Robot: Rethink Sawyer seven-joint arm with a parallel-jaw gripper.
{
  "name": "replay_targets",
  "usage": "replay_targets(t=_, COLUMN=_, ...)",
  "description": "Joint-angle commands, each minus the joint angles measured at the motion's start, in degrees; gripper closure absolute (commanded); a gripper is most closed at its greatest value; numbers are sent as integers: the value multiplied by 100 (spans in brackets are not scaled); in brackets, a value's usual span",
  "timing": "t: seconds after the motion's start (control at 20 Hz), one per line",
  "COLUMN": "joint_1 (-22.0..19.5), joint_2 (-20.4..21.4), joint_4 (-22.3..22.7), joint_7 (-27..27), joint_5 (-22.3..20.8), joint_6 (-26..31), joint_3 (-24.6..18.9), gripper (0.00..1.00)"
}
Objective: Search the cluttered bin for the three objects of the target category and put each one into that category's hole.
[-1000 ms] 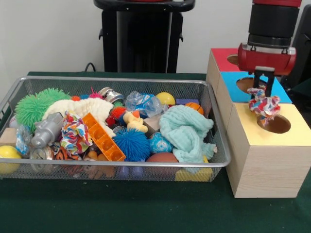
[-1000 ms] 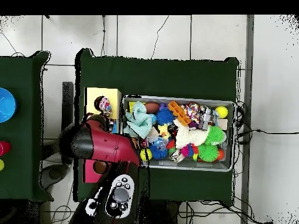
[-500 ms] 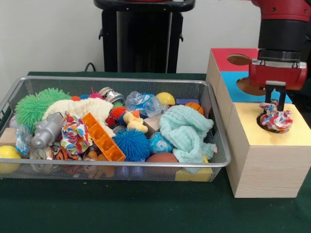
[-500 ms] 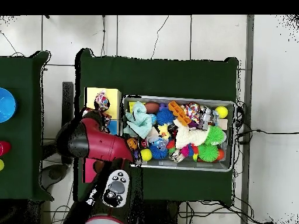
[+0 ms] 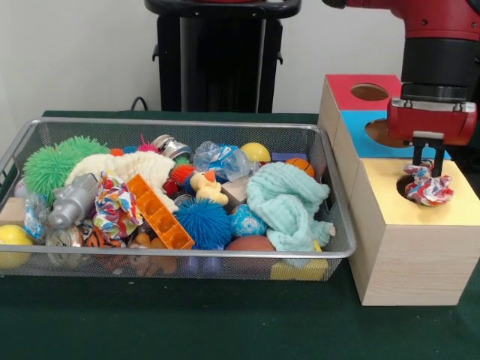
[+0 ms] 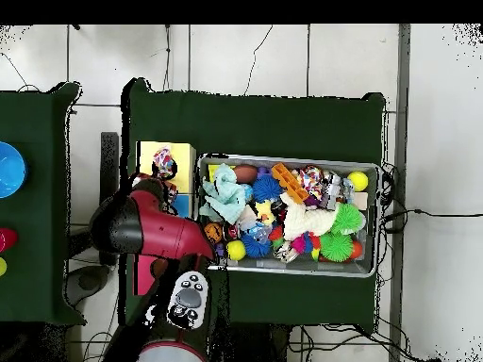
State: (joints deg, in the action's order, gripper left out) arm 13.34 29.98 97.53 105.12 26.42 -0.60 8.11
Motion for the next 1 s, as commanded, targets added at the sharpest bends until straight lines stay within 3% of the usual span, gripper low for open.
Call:
replay_targets(t=0.05, joint_1=-200, joint_2=-451, joint_4=199, joint_7=1338, joint_5=3, joint_6=-315, joint_3=-713, gripper=100)
replay_targets(t=0.5, joint_1=-125, joint_2=-414, joint_4=525, joint_7=1371, joint_5=25, joint_6=-193, joint_3=-488, gripper=100)
replay_targets(t=0.85, joint_1=-89, joint_2=-717, joint_4=550, joint_7=1482, joint_5=260, joint_6=13, joint_3=-390, gripper=100)
replay_targets(t=1.0, joint_1=-96, joint_2=-868, joint_4=490, joint_7=1419, joint_5=227, joint_6=-150, joint_3=-370, gripper=100)
